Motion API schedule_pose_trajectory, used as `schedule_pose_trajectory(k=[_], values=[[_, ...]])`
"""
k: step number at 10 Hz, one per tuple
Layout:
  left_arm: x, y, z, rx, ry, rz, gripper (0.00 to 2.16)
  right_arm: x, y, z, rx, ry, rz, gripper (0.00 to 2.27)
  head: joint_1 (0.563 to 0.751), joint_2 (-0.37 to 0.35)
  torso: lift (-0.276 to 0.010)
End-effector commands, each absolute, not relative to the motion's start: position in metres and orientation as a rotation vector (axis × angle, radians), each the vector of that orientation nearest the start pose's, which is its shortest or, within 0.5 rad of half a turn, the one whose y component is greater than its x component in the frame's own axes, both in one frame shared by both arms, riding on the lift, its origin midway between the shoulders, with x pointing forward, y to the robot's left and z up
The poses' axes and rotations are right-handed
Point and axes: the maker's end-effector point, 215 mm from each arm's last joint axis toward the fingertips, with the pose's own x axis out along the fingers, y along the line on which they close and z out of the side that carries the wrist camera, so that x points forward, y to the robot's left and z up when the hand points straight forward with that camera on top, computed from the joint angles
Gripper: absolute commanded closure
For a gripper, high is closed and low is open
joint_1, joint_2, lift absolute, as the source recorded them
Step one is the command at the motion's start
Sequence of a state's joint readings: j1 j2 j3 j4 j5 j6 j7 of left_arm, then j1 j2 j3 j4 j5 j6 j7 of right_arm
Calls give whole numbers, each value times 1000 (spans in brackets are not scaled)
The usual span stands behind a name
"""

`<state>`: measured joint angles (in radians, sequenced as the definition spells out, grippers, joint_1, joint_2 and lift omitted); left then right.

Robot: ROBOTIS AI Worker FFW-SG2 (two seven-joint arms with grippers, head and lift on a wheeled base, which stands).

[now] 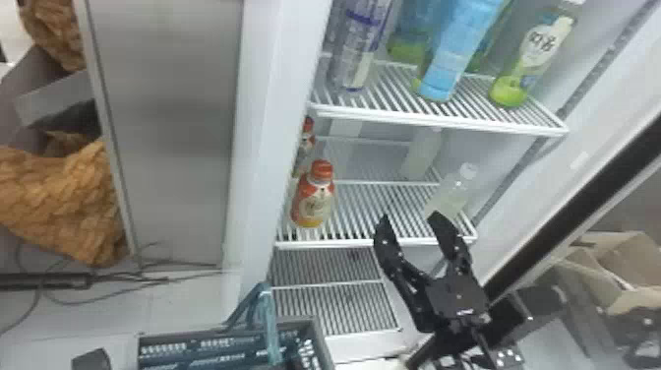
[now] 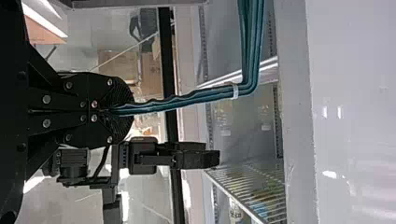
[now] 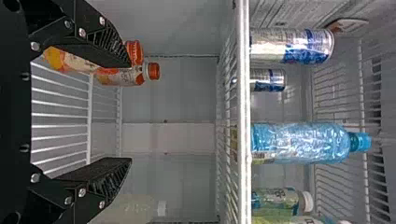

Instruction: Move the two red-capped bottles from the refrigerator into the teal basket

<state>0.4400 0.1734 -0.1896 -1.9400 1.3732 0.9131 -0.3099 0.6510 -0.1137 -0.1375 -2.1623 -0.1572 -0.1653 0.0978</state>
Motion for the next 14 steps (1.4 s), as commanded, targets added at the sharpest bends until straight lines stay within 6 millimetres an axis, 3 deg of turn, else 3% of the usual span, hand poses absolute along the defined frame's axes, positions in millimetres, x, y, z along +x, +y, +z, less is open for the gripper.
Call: schedule_pose_trajectory(k=[1, 4, 14], values=[[267, -61, -368, -1316, 847, -969, 1134, 404, -277, -287, -60, -107, 57, 331, 695, -350, -228], [267, -59, -369, -1318, 846, -965, 1134, 408, -258, -292, -44, -150, 93, 331, 695, -350, -228], [266, -62, -366, -1320, 846, -976, 1136, 406, -261, -293, -19, -161, 81, 332, 695, -350, -228]])
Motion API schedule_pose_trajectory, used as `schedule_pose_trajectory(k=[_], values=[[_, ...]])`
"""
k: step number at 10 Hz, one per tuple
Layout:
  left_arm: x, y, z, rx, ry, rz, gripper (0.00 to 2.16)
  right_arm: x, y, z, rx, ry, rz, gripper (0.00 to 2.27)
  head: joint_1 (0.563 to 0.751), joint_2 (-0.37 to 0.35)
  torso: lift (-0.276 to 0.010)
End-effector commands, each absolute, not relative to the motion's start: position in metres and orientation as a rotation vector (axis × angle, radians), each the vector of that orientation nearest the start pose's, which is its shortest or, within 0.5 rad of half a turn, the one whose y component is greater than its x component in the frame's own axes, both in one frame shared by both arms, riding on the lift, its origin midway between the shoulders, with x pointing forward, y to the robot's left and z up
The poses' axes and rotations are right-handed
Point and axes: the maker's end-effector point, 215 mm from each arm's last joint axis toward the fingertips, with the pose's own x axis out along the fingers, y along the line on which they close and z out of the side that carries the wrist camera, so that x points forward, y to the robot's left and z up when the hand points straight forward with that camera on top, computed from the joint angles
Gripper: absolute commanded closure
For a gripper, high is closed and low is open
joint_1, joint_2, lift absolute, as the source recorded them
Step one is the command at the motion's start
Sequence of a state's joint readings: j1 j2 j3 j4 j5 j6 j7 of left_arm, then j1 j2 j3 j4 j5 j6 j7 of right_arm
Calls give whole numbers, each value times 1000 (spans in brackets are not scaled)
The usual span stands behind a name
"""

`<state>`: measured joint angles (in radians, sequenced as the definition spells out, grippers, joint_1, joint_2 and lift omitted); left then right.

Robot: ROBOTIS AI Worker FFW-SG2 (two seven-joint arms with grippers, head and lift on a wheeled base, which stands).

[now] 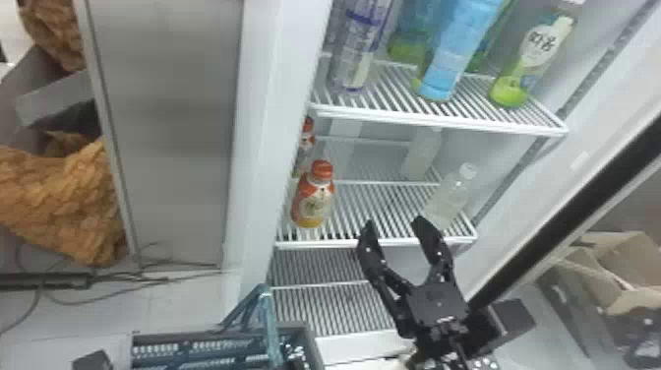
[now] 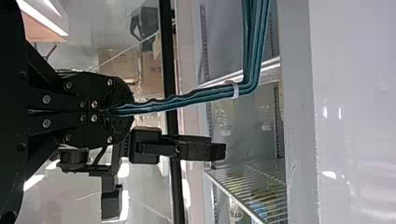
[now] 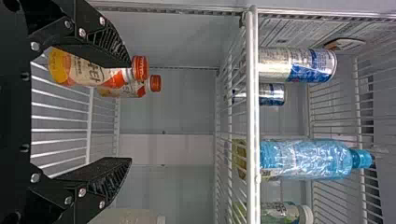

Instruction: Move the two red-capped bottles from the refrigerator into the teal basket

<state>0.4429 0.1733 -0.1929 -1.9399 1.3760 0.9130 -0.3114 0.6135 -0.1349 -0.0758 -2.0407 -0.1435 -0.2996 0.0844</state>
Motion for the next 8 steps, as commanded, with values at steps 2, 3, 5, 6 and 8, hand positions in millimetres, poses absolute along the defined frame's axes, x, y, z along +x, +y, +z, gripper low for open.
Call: schedule_pose_trajectory(k=[2, 3, 5, 6, 8], values=[[266, -62, -366, -1320, 846, -976, 1134, 407, -261, -291, -18, -168, 82, 332, 695, -350, -228], [266, -62, -367, -1321, 848, -974, 1134, 407, -261, -291, -18, -168, 82, 332, 695, -350, -228], [267, -62, -365, -1319, 844, -977, 1136, 407, -261, -292, -16, -168, 82, 332, 695, -350, -228], [267, -62, -365, -1319, 844, -977, 1136, 407, -261, -292, -14, -168, 82, 332, 695, -350, -228], [267, -63, -365, -1321, 845, -980, 1134, 407, -262, -293, -12, -168, 79, 332, 695, -350, -228]])
